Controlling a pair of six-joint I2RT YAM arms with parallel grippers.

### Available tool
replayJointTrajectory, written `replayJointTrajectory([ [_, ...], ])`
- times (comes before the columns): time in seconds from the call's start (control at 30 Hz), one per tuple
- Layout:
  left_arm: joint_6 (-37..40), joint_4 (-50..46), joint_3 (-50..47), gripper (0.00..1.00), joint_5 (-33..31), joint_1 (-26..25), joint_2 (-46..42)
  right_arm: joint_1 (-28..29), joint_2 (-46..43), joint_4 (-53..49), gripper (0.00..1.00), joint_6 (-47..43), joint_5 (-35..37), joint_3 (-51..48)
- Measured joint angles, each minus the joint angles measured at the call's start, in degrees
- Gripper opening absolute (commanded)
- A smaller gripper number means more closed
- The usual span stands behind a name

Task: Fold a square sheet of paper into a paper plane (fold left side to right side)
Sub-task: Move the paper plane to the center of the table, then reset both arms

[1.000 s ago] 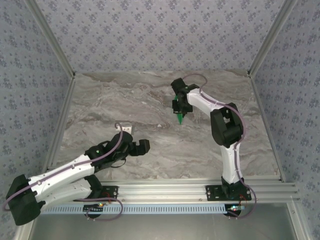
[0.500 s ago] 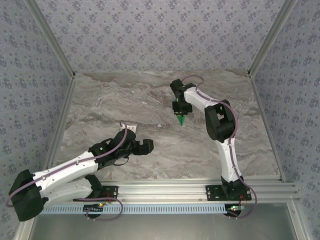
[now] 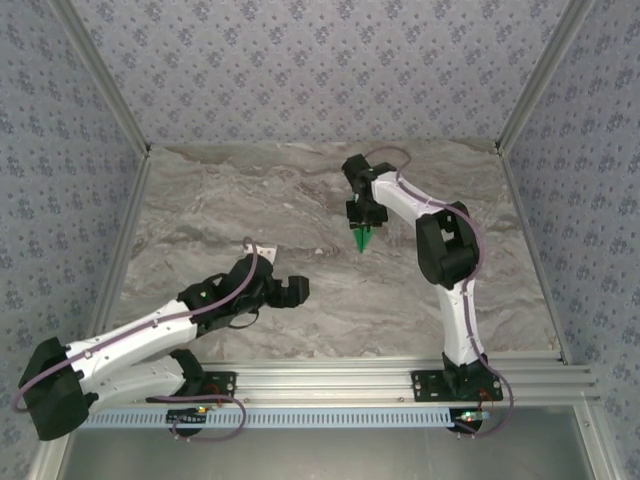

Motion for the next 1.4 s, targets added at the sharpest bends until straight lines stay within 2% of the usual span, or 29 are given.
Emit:
replayJointTrajectory([
  [0.13,1.44,-0.04,1.11,0.98,0.04,1.33,0.0,0.57,-6.08,-0.61,0.49,-0.5,0.85,-2.12],
  [0.23,2.4,-0.15,1.46,0.98,0.02,4.46,-0.57,1.03,-12.46,-0.72,0.55,-0.72,2.25,-6.19],
  [0.3,2.97,-0.52,1.46,0.98,-0.17,7.45,-1.77,1.14,-17.86,-0.04,0.63,-1.11,3.5,-10.1],
  [0.4,4.02,-1.09,1.44,0.98,-2.47,12.41,-5.07,0.61,-28.76,2.89,0.8,-2.25,5.6,-18.56],
  [0.5,6.49,-1.75,1.4,0.98,-9.22,16.26,-10.32,-1.46,-41.42,7.78,0.94,-3.61,7.54,-28.57],
  [0.57,8.92,-0.28,0.52,0.98,-14.82,17.18,-13.86,-4.07,-49.11,11.43,1.0,-4.09,8.83,-35.04],
  [0.7,16.92,7.48,-5.73,0.98,-25.24,17.92,-19.69,-11.39,-60.83,20.11,1.0,-5.92,10.93,-48.33],
  [0.77,21.14,11.17,-8.94,0.98,-28.35,18.64,-20.5,-15.13,-63.8,24.41,1.0,-6.93,11.13,-54.31],
  [0.93,28.04,15.08,-12.17,0.98,-32.7,23.98,-16.31,-23.47,-65.07,40.48,1.0,-10.91,10.01,-68.81],
  [1.1,32.63,22.99,-17.66,0.98,-32.85,31.32,-12.11,-25.73,-59.49,57.94,1.0,-15.26,8.31,-79.78],
  [1.27,36.41,32.3,-24.81,0.98,-26.95,38.73,-9.29,-25.94,-51.87,74.05,1.0,-18.36,5.7,-82.09],
  [1.4,38.03,38.25,-26.84,0.98,-21.09,43.5,-7.91,-26.25,-46.93,86.01,1.0,-19.87,3.48,-82.09],
])
